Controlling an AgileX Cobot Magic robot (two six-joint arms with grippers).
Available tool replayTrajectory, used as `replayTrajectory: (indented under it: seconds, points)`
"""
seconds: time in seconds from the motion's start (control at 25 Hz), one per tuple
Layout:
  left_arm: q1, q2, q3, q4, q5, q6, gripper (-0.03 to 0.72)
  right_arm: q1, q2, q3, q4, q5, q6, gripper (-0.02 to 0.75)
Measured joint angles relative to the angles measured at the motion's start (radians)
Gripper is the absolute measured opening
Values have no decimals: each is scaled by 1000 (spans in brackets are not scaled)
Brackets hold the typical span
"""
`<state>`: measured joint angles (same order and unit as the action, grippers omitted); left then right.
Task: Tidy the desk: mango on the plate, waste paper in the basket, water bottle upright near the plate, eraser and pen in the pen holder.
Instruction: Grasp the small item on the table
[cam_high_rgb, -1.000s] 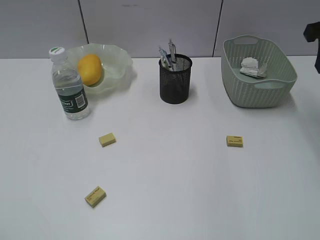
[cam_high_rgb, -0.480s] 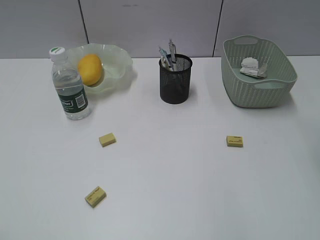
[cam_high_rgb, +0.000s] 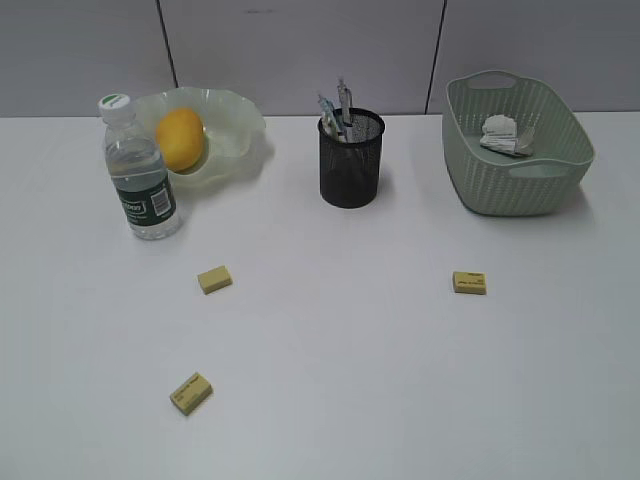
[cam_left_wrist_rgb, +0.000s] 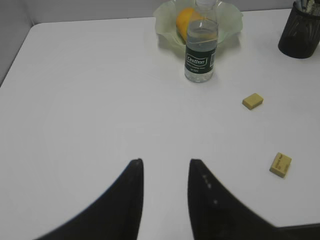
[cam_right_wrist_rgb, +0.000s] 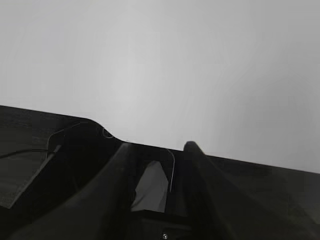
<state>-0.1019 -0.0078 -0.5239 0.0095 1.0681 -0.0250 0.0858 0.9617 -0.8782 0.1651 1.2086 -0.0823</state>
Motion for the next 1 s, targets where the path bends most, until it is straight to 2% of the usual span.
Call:
replayTrajectory:
  seconds: [0.64,0.88,1.0]
  points:
    - [0,0,0,-10,0,0,238,0,-695,275,-76,5,-9,264]
    - [0,0,0,0,0,0,238,0,-936,324,-81,-14,-16,262]
    - [1,0,0,-1,0,0,238,0,-969,329,-82,-20,-20,260]
